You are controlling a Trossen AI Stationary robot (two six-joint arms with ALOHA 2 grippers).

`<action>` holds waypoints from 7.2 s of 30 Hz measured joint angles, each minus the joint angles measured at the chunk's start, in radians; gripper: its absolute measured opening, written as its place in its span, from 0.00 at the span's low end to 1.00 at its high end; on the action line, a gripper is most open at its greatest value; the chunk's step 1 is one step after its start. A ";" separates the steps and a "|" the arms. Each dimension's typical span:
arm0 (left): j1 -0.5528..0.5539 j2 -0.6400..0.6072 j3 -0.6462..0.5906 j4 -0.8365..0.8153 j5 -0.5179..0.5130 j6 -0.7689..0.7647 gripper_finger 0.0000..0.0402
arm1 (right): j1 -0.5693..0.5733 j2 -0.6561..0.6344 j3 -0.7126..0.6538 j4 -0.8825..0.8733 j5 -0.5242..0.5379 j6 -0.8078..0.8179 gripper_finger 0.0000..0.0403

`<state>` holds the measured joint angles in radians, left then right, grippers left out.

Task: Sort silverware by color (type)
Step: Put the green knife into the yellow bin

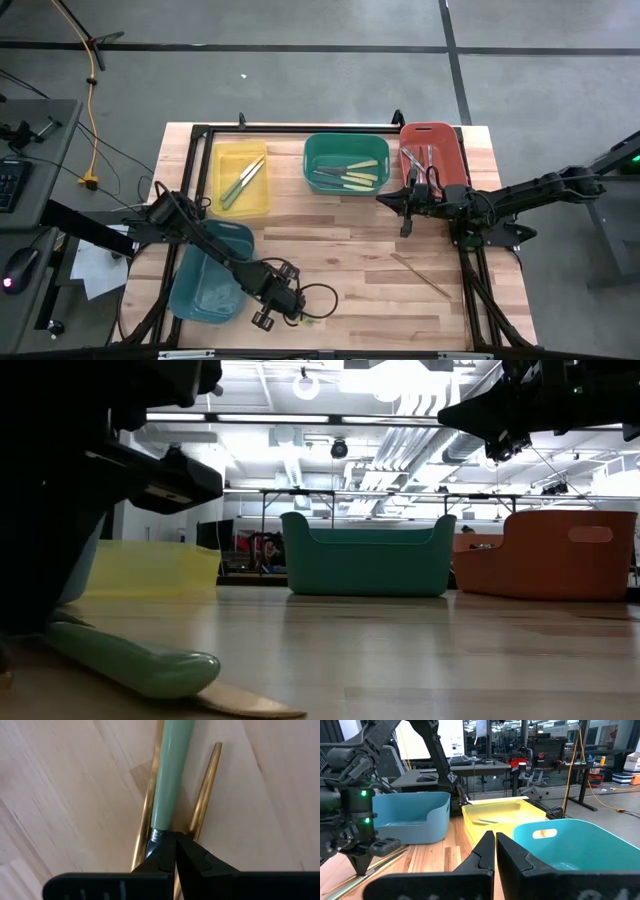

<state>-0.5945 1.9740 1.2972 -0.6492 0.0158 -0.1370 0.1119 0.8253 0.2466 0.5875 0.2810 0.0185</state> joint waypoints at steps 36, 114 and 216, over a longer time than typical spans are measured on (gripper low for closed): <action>0.007 -0.008 0.000 0.047 -0.059 0.109 0.00 | 0.000 0.000 0.000 0.000 0.000 0.000 0.00; 0.289 -0.014 0.000 0.157 -0.230 -0.095 0.28 | 0.000 0.000 0.000 -0.022 0.000 0.007 0.00; 0.399 -0.895 -1.060 1.876 -0.426 0.141 0.00 | -0.001 0.429 0.214 0.366 -0.049 -0.044 0.00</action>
<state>-0.1955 1.0790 0.2375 1.2271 -0.4103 0.0044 0.1108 1.2539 0.4611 0.9537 0.2321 -0.0256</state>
